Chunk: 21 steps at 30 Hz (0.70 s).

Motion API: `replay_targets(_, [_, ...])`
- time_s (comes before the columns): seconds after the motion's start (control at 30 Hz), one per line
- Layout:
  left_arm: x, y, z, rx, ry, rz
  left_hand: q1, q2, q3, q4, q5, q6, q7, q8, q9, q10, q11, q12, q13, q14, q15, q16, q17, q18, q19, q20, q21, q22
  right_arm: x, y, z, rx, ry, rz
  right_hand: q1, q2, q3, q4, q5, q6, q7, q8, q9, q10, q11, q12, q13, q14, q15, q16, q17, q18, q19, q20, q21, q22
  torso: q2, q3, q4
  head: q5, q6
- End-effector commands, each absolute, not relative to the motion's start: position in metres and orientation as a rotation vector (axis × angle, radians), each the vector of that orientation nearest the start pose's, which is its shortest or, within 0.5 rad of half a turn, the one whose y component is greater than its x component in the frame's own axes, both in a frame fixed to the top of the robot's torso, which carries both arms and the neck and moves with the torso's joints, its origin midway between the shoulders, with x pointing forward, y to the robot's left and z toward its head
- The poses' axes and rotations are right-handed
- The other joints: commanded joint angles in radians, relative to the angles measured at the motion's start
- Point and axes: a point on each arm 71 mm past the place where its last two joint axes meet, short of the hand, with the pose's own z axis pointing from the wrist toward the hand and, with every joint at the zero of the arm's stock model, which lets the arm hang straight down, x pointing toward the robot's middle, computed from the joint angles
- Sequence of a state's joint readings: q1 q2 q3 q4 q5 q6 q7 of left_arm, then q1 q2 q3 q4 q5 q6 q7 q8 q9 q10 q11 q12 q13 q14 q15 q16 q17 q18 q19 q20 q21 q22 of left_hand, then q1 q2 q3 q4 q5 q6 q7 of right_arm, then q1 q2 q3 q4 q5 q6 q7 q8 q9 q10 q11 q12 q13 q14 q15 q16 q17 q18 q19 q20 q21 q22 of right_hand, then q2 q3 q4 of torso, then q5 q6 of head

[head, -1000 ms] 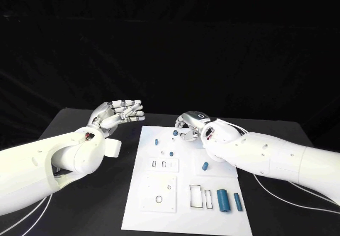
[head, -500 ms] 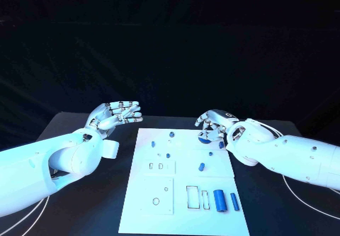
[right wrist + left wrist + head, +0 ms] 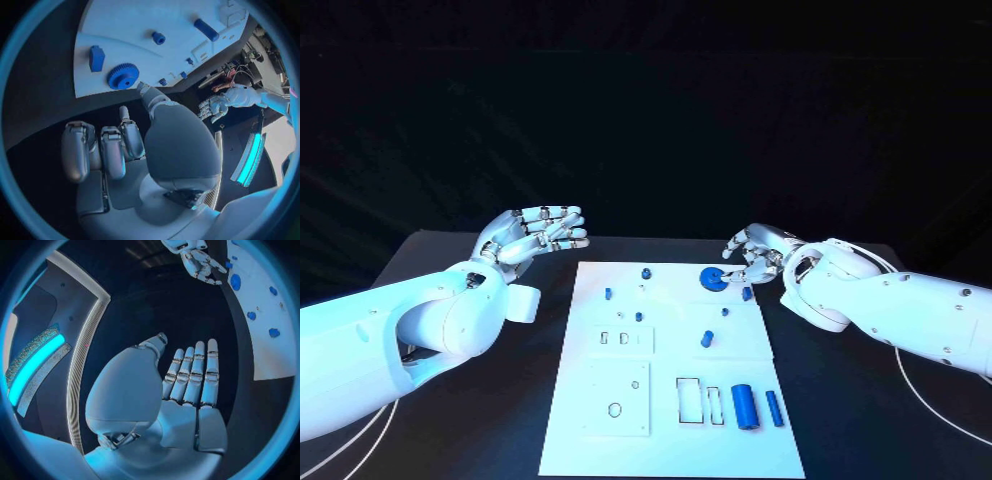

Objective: Assemble the parts on the task board

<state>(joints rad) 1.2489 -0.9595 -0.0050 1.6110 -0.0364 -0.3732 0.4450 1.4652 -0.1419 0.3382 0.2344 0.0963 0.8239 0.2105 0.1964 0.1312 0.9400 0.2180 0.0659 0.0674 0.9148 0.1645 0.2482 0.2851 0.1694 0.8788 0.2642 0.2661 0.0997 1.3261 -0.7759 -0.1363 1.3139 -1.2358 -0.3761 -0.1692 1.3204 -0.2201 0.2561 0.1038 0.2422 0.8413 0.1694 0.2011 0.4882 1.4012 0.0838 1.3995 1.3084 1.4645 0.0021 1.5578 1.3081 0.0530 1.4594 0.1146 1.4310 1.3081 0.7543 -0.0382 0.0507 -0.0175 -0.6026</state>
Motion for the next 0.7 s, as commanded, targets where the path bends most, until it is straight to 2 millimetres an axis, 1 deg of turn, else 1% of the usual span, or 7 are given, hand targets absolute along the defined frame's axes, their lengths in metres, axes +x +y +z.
replay_targets(0.03, [0.485,0.242,-0.129,-1.012,1.27,-1.55,-0.008,0.002,0.004,0.0,-0.004,-0.008,0.063,-0.001,-0.001,-0.006,-0.002,0.005,-0.001,-0.006,0.002,-0.006,0.001,0.01,-0.005,0.001,-0.006,-0.001,0.541,-0.241,-0.172,0.144,1.726,0.498,0.011,-0.001,-0.015,0.005,0.005,-0.009,-0.001,0.002,0.001,0.016,0.001,0.015,0.077,0.1,0.009,0.004,0.233,-0.01,0.005,0.001,0.004,0.093,0.002,-0.0008,0.0024,0.0,0.0])
replay_targets(0.17, [0.485,0.241,-0.129,-1.011,1.272,-1.551,-0.009,0.003,0.004,-0.001,-0.004,-0.009,0.063,0.0,-0.001,-0.006,-0.002,0.007,-0.001,-0.008,0.003,-0.006,0.003,0.011,-0.006,0.002,-0.007,-0.002,0.544,-0.238,-0.177,0.143,1.743,0.495,0.013,0.001,-0.018,0.009,0.004,-0.009,-0.001,0.004,0.002,0.017,0.001,0.018,0.08,0.1,0.01,0.004,0.233,-0.01,0.005,0.002,0.005,0.094,0.001,-0.0025,0.0024,0.0,-0.004])
replay_targets(0.23, [0.485,0.241,-0.129,-1.012,1.272,-1.552,-0.009,0.003,0.004,-0.001,-0.004,-0.009,0.063,0.0,-0.001,-0.006,-0.002,0.007,-0.001,-0.008,0.003,-0.006,0.003,0.011,-0.006,0.002,-0.007,-0.002,0.545,-0.236,-0.18,0.144,1.749,0.496,0.015,0.004,-0.018,0.01,0.004,-0.008,-0.001,0.005,0.003,0.017,0.001,0.019,0.082,0.1,0.01,0.004,0.235,-0.01,0.006,0.002,0.006,0.095,0.001,-0.0025,0.0024,0.001,-0.007])
replay_targets(0.33, [0.485,0.241,-0.13,-1.012,1.275,-1.553,-0.009,0.003,0.004,-0.001,-0.004,-0.009,0.063,0.0,-0.001,-0.006,-0.002,0.007,-0.001,-0.008,0.003,-0.006,0.003,0.011,-0.006,0.002,-0.007,-0.002,0.546,-0.232,-0.184,0.147,1.752,0.498,0.018,0.007,-0.017,0.013,0.005,-0.005,-0.001,0.008,0.004,0.02,0.001,0.023,0.086,0.101,0.01,0.006,0.239,-0.012,0.011,0.003,0.012,0.103,0.002,-0.002,0.0017,0.002,-0.007])
replay_targets(0.53, [0.485,0.24,-0.13,-1.012,1.278,-1.556,-0.009,0.003,0.004,-0.001,-0.004,-0.009,0.063,0.0,-0.001,-0.006,-0.002,0.007,-0.001,-0.008,0.003,-0.006,0.003,0.011,-0.006,0.002,-0.007,-0.002,0.548,-0.227,-0.19,0.146,1.758,0.501,0.019,0.011,-0.016,0.016,0.006,-0.003,-0.001,0.01,0.005,0.025,0.001,0.029,0.093,0.102,0.01,0.007,0.244,-0.014,0.015,0.003,0.017,0.11,0.002,-0.0025,0.0029,0.002,-0.009])
replay_targets(0.63, [0.485,0.24,-0.13,-1.012,1.278,-1.557,-0.009,0.003,0.004,-0.001,-0.004,-0.009,0.063,0.0,-0.001,-0.006,-0.002,0.007,-0.001,-0.008,0.003,-0.006,0.003,0.011,-0.006,0.002,-0.007,-0.002,0.548,-0.225,-0.192,0.143,1.761,0.501,0.02,0.013,-0.015,0.018,0.006,-0.002,-0.002,0.012,0.005,0.025,0.001,0.03,0.093,0.103,0.01,0.008,0.245,-0.014,0.015,0.003,0.018,0.111,0.001,-0.0029,0.0023,0.003,-0.011])
replay_targets(0.7, [0.485,0.24,-0.13,-1.012,1.279,-1.556,-0.009,0.003,0.004,-0.001,-0.004,-0.009,0.063,0.0,-0.001,-0.006,-0.002,0.007,-0.001,-0.008,0.003,-0.006,0.003,0.011,-0.006,0.002,-0.007,-0.002,0.548,-0.224,-0.192,0.141,1.762,0.501,0.022,0.014,-0.014,0.018,0.007,0.0,-0.002,0.013,0.005,0.026,0.001,0.03,0.094,0.103,0.01,0.008,0.246,-0.014,0.017,0.003,0.02,0.113,0.0,-0.0024,0.0009,0.003,-0.012])
